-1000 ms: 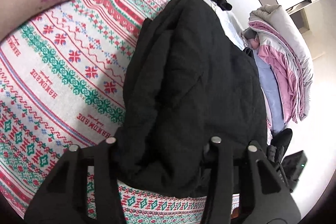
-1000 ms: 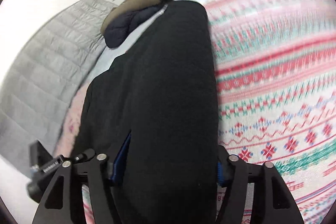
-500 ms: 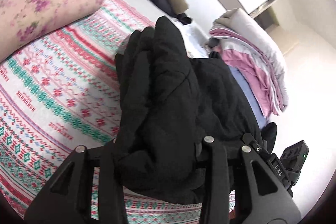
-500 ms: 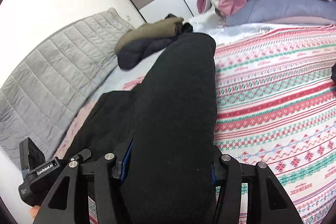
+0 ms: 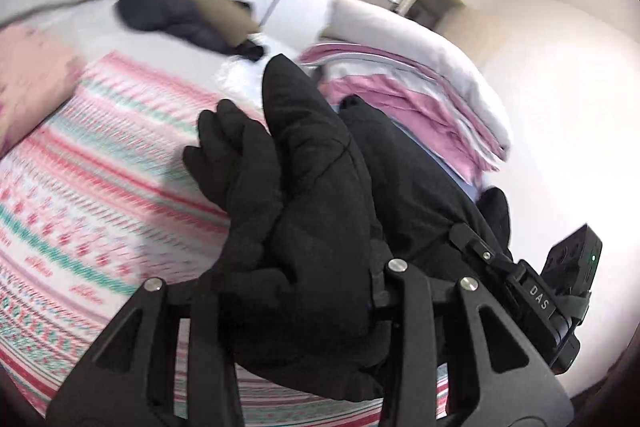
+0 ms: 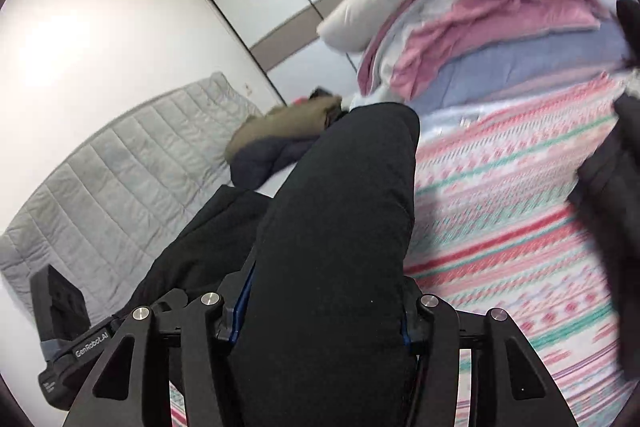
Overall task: Fold large clothes
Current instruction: 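Grasp the folded coat with both grippers and lift it off the blanket, then carry the folded coat to the bedding stack and release both grippers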
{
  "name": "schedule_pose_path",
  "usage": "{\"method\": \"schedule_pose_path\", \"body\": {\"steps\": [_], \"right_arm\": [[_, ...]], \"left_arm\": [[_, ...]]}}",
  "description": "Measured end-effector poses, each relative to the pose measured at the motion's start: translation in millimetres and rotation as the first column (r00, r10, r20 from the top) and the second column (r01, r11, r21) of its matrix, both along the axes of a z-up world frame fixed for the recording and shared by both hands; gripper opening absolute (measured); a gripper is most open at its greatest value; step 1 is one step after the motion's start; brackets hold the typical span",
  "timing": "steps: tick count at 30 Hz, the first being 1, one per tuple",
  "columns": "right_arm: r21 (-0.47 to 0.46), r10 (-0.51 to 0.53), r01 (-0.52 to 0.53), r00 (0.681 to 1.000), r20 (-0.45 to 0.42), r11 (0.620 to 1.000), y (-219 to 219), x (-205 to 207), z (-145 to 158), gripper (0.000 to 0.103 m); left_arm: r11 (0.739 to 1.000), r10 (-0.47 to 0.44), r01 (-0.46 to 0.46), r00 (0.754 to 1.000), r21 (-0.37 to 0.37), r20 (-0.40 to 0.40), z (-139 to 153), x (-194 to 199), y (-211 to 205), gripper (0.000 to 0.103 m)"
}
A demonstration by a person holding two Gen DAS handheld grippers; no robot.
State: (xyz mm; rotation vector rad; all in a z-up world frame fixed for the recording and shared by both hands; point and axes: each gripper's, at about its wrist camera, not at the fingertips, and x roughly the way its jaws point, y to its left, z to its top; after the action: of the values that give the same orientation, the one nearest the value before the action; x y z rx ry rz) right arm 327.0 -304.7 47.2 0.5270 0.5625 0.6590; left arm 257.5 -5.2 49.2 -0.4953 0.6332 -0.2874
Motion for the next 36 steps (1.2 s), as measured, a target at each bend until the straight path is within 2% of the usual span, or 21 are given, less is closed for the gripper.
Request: {"method": "schedule_pose_path", "body": {"steps": [3, 7, 10, 12, 13, 15, 16, 17, 18, 19, 20, 21, 22, 23, 24, 27, 30, 33, 35, 36], "right_arm": [[0.014, -0.041, 0.041, 0.998, 0.048, 0.999, -56.9, -1.0, 23.6, 0.054], [0.042, -0.142, 0.138, 0.982, 0.121, 0.990, -149.5, -7.4, 54.9, 0.054], [0.073, -0.227, 0.218, 0.960, 0.167, 0.973, -224.1, -15.4, 65.2, 0.054], [0.098, -0.288, 0.274, 0.943, 0.169, 0.957, -284.7, -18.4, 58.5, 0.054], [0.102, -0.308, 0.295, 0.939, 0.156, 0.950, -308.7, -17.4, 49.9, 0.054], [0.115, -0.335, 0.325, 0.939, 0.081, 0.939, -354.1, -7.5, 21.9, 0.059], [0.133, -0.357, 0.353, 0.934, 0.002, 0.926, -380.8, 2.0, -4.1, 0.061], [0.152, -0.375, 0.389, 0.920, -0.116, 0.909, -406.6, 14.8, -39.7, 0.063], [0.125, -0.393, 0.434, 0.883, -0.258, 0.892, -425.4, 27.5, -79.4, 0.066], [0.077, -0.421, 0.475, 0.834, -0.357, 0.876, -435.8, 34.0, -108.8, 0.069], [0.102, -0.427, 0.507, 0.803, -0.416, 0.856, -447.7, 31.1, -138.5, 0.074], [0.204, -0.391, 0.508, 0.815, -0.427, 0.837, -457.8, 23.1, -156.9, 0.074], [0.255, -0.377, 0.509, 0.823, -0.426, 0.822, -464.9, 16.9, -164.3, 0.075], [0.273, -0.374, 0.507, 0.828, -0.419, 0.817, -466.2, 12.5, -168.9, 0.080], [0.252, -0.389, 0.513, 0.824, -0.411, 0.820, -465.5, 10.9, -168.9, 0.084], [0.210, -0.410, 0.524, 0.812, -0.416, 0.825, -463.1, 10.0, -162.7, 0.087], [0.207, -0.433, 0.558, 0.787, -0.439, 0.804, -474.1, 2.6, -152.9, 0.087], [0.200, -0.493, 0.632, 0.733, -0.469, 0.749, -482.7, -17.9, -154.7, 0.087], [0.156, -0.562, 0.712, 0.652, -0.508, 0.685, -489.1, -48.4, -152.9, 0.087], [0.132, -0.588, 0.730, 0.631, -0.506, 0.670, -488.1, -60.6, -150.9, 0.087]], "left_arm": [[0.998, -0.059, 0.060, 0.996, -0.004, 0.069, 30.5, 0.8, -48.7, 0.038], [0.980, -0.181, 0.193, 0.969, -0.056, 0.167, 63.1, -1.3, -129.0, 0.038], [0.952, -0.260, 0.285, 0.946, -0.113, 0.193, 65.5, -0.2, -180.2, 0.038], [0.928, -0.315, 0.342, 0.933, -0.147, 0.175, 53.6, 0.0, -220.6, 0.041], [0.919, -0.348, 0.367, 0.927, -0.146, 0.143, 41.0, 0.3, -241.5, 0.042], [0.897, -0.420, 0.409, 0.907, -0.165, -0.030, -14.2, 5.3, -288.0, 0.048], [0.877, -0.464, 0.434, 0.876, -0.206, -0.132, -47.8, 10.3, -305.3, 0.050], [0.863, -0.492, 0.433, 0.839, -0.261, -0.234, -84.6, 13.8, -317.7, 0.051], [0.858, -0.492, 0.398, 0.818, -0.324, -0.299, -118.3, 13.8, -321.4, 0.056], [0.833, -0.501, 0.367, 0.817, -0.414, -0.284, -140.9, 11.5, -317.4, 0.060], [0.808, -0.518, 0.368, 0.816, -0.461, -0.256, -150.2, 10.3, -314.1, 0.062], [0.801, -0.527, 0.379, 0.813, -0.463, -0.247, -154.4, 8.7, -312.6, 0.065], [0.809, -0.529, 0.393, 0.811, -0.437, -0.251, -154.8, 7.4, -312.3, 0.066], [0.814, -0.533, 0.406, 0.806, -0.415, -0.257, -153.1, 7.8, -311.9, 0.068], [0.813, -0.540, 0.412, 0.798, -0.412, -0.267, -151.8, 10.8, -311.2, 0.071], [0.800, -0.568, 0.423, 0.763, -0.425, -0.309, -144.4, 21.0, -309.7, 0.073], [0.798, -0.569, 0.420, 0.761, -0.432, -0.312, -134.3, 25.4, -296.0, 0.073], [0.807, -0.557, 0.414, 0.769, -0.420, -0.313, -127.4, 26.5, -280.0, 0.073], [0.830, -0.534, 0.405, 0.778, -0.384, -0.332, -123.2, 25.0, -271.8, 0.073], [0.837, -0.527, 0.408, 0.778, -0.364, -0.341, -122.0, 25.6, -272.9, 0.073]]}}
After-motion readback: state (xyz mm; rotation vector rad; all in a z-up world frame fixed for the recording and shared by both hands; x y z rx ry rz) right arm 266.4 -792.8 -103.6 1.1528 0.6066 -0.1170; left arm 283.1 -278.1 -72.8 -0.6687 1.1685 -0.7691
